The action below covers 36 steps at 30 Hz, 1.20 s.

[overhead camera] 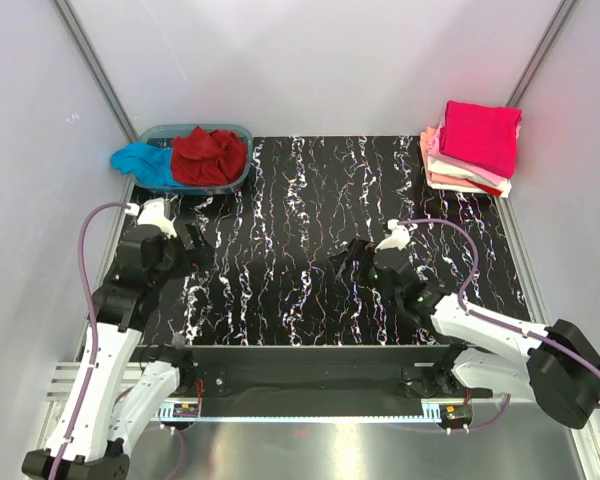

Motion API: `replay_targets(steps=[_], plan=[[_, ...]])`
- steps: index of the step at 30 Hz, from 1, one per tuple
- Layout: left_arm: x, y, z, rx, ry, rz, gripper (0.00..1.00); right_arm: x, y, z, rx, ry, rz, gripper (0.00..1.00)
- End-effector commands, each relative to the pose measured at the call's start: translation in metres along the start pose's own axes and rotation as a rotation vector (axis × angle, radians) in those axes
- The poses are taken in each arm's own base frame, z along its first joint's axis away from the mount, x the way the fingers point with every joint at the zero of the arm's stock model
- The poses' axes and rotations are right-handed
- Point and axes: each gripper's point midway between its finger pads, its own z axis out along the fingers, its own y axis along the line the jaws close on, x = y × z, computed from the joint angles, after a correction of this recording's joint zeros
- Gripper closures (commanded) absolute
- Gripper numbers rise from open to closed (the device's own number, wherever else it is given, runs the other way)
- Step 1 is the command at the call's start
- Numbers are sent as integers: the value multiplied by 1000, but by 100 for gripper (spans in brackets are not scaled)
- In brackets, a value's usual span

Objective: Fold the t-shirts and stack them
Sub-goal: Grab the tshirt from the pile

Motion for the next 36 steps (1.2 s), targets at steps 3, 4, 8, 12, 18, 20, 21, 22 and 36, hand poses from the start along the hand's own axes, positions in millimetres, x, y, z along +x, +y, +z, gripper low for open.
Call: replay_targets(steps=[3, 4, 8, 12, 18, 20, 21, 22, 36], plan=[[-15, -13, -6, 54, -30, 17, 1, -15, 15, 2, -26, -31, -12, 0], [-16, -14, -7, 60, -34, 18, 1, -3, 27, 1, -98, 30, -40, 0], [-25, -16, -12, 72, -96, -7, 1, 12, 51, -4, -266, 97, -120, 0], [-57, -9, -9, -10, -182, -50, 1, 11, 50, -3, -260, 88, -112, 0], [-106, -7, 42, -175, -59, -20, 1, 8, 41, 0, -211, 64, -91, 0], [-116, -4, 73, -198, -31, -24, 1, 8, 41, 1, -205, 66, -88, 0], [-133, -8, 79, -193, -58, -31, 1, 10, 41, 2, -208, 74, -91, 0], [-141, -7, 88, -201, -64, -41, 1, 9, 41, 2, -208, 74, -92, 0], [-205, 12, 259, -241, 9, -100, 1, 11, 44, 4, -228, 74, -104, 0]])
